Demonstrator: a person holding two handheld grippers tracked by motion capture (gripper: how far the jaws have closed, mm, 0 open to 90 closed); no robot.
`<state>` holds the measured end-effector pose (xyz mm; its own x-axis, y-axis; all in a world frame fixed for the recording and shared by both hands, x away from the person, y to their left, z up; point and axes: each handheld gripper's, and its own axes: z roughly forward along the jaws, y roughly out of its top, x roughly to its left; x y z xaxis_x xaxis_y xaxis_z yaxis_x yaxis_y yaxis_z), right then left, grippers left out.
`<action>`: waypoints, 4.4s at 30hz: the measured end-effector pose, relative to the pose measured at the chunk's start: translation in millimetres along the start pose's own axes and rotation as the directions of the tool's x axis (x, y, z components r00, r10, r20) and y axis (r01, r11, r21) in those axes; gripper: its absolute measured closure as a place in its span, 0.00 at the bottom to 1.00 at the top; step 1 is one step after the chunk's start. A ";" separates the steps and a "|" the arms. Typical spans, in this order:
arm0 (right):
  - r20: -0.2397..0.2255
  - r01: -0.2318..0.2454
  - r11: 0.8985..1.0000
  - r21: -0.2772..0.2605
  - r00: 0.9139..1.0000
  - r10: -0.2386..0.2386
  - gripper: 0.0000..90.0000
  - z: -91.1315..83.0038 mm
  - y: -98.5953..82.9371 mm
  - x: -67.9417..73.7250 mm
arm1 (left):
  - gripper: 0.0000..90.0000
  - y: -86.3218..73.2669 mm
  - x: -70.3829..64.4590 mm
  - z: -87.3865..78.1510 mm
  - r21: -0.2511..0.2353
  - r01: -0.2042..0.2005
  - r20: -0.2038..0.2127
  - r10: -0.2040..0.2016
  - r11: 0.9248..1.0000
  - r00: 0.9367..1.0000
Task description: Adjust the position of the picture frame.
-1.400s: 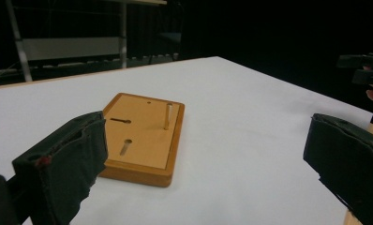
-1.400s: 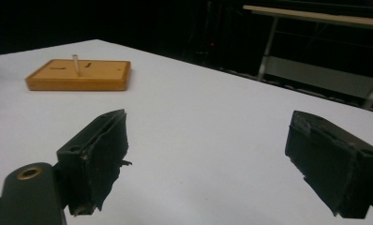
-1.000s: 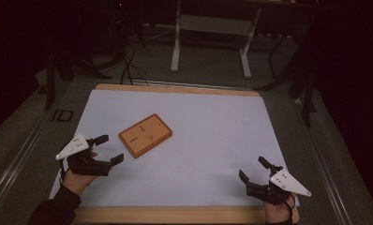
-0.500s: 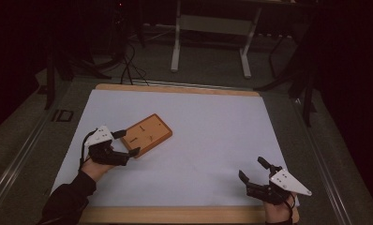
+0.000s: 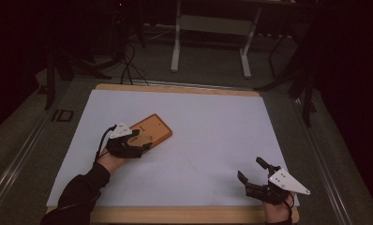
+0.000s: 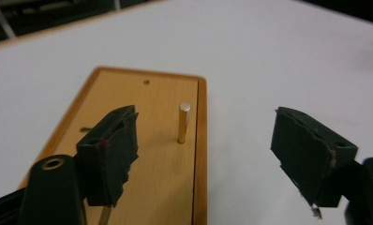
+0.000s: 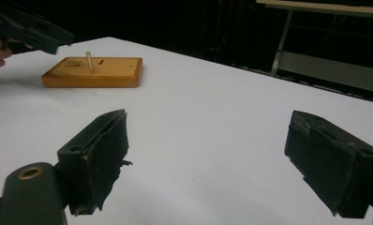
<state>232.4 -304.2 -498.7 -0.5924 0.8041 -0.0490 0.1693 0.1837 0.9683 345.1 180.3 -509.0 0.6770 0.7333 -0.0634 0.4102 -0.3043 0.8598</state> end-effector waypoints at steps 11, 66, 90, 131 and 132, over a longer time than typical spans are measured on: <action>-0.014 -0.016 1.000 0.005 1.000 0.016 0.15 -0.2 -0.7 -1.7 | 0.60 0.7 4.3 26.5 0.054 -0.005 0.016 0.004 0.999 1.000; -0.058 -0.038 0.998 0.043 0.998 0.040 0.16 4.1 -2.7 -2.4 | 0.95 1.1 9.5 38.6 0.025 -0.028 0.014 0.027 0.999 1.000; -0.055 -0.038 0.998 0.039 0.998 0.040 0.16 3.9 -2.2 -2.4 | 0.95 60.0 -53.3 41.8 -0.031 -0.131 0.140 0.134 0.991 0.981; -0.059 -0.013 0.999 0.046 0.998 0.016 0.16 2.8 -1.4 -0.6 | 0.94 33.7 -94.1 107.7 0.075 -0.218 0.161 0.204 0.973 0.966; -0.058 -0.013 0.999 0.046 0.998 0.015 0.16 2.9 -1.4 -0.5 | 0.94 33.3 -94.1 107.5 0.073 -0.212 0.160 0.198 0.975 0.967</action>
<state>234.7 -303.2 -500.8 -0.6343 0.7728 -0.0199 0.2129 0.1994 0.9565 360.8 35.7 -528.9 0.8339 0.5512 0.0278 0.3010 -0.4964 0.8142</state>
